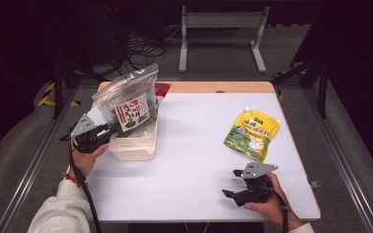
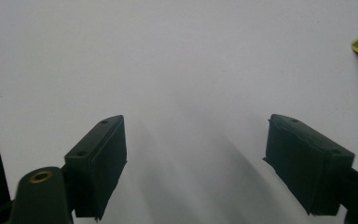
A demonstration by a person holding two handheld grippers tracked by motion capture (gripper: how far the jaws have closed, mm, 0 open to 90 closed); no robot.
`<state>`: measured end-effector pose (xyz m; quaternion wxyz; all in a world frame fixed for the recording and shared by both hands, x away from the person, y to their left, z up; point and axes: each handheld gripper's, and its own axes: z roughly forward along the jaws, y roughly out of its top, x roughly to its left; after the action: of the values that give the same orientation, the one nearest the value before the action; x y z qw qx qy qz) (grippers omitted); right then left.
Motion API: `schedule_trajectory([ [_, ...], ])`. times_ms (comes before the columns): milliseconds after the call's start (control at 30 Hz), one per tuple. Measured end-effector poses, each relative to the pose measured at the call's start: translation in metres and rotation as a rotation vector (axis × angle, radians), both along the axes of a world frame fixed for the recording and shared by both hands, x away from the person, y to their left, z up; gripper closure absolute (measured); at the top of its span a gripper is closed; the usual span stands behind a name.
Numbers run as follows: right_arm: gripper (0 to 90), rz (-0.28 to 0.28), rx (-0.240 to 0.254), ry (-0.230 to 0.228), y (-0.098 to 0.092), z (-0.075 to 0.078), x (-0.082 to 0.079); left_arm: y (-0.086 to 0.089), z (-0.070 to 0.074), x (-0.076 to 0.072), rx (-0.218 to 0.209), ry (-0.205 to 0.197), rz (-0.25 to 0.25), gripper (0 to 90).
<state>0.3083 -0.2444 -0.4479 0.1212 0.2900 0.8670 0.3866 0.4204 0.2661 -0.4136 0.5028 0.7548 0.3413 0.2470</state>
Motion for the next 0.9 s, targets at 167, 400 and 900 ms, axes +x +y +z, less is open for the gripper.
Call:
schedule_trajectory([
  [167, 20.8, -0.029, 0.012, -0.015, -0.007, 0.004, 0.003, 0.002, 0.004, -0.006, -0.022, -0.024, 0.014, 68.4],
  [400, 21.0, -0.07, 0.02, -0.041, -0.015, 0.01, 0.007, 0.009, 0.011, -0.024, -0.017, -0.061, 0.031, 63.1],
  [900, 22.4, -0.185, 0.031, -0.099, -0.036, 0.021, 0.021, -0.005, 0.012, -0.08, 0.044, -0.086, 0.061, 37.6],
])
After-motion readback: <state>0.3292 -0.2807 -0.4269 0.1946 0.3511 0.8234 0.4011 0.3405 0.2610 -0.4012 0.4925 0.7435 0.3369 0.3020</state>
